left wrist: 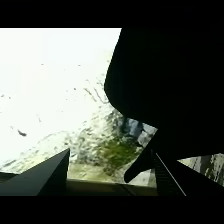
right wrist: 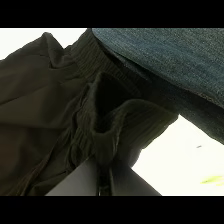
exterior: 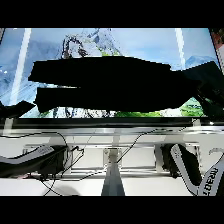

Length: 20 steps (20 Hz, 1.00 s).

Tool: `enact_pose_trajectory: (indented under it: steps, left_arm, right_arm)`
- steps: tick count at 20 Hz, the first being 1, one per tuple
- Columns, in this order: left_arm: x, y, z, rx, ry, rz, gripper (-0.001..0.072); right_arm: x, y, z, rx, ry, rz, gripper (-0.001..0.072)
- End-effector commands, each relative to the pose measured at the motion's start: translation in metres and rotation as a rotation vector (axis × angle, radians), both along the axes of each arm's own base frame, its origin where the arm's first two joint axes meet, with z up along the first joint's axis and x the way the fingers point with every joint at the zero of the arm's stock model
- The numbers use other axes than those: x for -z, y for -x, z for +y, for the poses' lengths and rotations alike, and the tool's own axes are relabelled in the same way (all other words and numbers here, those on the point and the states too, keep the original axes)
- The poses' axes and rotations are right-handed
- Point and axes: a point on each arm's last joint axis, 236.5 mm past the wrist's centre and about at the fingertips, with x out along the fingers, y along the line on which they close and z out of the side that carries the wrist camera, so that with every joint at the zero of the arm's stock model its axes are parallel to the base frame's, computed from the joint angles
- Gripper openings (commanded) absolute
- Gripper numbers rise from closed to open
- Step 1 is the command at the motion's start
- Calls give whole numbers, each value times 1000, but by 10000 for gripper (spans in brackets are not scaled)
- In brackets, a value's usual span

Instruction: Fold the clothes and pants, and hang the long-sleeved shirts on hangers.

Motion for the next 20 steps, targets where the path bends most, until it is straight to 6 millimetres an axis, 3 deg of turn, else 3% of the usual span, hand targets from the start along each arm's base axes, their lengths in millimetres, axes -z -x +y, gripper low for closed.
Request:
enact_pose_trajectory:
  steps: [1, 2, 8, 12, 20]
  left_arm:
    - [-5, 8, -4, 15, 44, 4, 481]
    - [-6, 9, -7, 22, 54, 6, 454]
    - [-11, 17, -28, 156, 95, -10, 454]
    - [-10, 18, -30, 176, 101, -12, 453]
    - [22, 12, -34, 144, 183, 21, 454]
  right_arm:
    - [0, 0, 1, -2, -3, 0, 21]
    - [0, 0, 1, -2, -3, 0, 21]
    - [0, 0, 1, -2, -4, 1, 20]
    - [0, 0, 1, -2, -3, 1, 21]
    - [0, 0, 1, -2, -3, 1, 20]
